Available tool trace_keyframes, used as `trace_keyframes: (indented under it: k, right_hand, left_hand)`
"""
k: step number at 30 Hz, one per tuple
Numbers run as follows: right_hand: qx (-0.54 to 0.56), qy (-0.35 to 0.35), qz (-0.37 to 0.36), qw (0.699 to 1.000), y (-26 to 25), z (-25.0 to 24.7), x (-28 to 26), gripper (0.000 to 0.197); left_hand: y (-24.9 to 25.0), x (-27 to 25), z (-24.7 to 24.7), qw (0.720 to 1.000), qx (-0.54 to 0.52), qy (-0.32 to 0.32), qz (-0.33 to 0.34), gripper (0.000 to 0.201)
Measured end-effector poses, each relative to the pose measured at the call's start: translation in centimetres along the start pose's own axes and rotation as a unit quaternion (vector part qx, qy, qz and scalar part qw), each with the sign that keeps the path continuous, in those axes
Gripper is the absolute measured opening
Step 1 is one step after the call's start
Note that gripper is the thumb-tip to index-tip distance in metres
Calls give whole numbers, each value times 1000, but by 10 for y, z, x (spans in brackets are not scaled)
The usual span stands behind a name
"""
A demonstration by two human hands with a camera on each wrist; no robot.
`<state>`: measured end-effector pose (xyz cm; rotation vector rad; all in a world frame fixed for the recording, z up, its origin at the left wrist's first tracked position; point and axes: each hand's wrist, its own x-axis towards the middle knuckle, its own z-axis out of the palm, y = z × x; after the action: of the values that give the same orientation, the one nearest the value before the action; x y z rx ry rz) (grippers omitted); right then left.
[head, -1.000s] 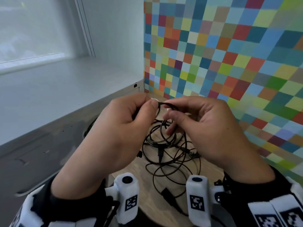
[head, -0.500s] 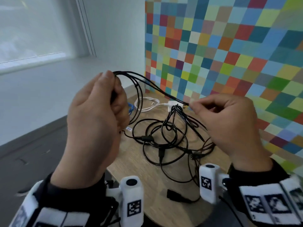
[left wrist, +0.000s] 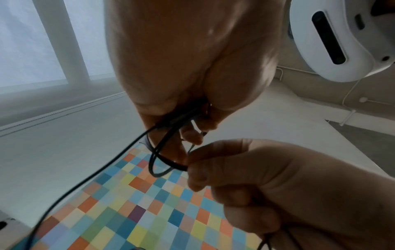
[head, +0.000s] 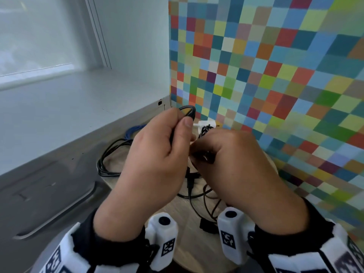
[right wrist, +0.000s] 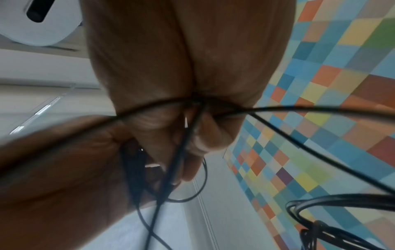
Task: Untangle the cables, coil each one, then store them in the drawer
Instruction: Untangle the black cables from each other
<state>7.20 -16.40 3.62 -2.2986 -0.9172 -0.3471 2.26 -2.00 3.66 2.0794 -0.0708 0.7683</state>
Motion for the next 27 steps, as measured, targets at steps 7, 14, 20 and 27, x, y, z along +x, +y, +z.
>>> trace_keyframes:
  k: [7,14,20,27]
  right_hand:
    - [138,21,62,988,-2,-7,-2,21]
    - [300,-34,86,949,6,-29,1,17]
    - [292,-103,89,947,25,-32,1,48]
    - [447,-161,110,873,17,-20,1,18]
  left_hand:
    - [-3,0,-1,998,51,-42,1,35]
    - [-14,5,-9,989,-53,-96,-94,39]
    - [-9,7,-18,883,-363,-169,-246,30]
    - [-11,10,-23,834,-434,-216,-265,33]
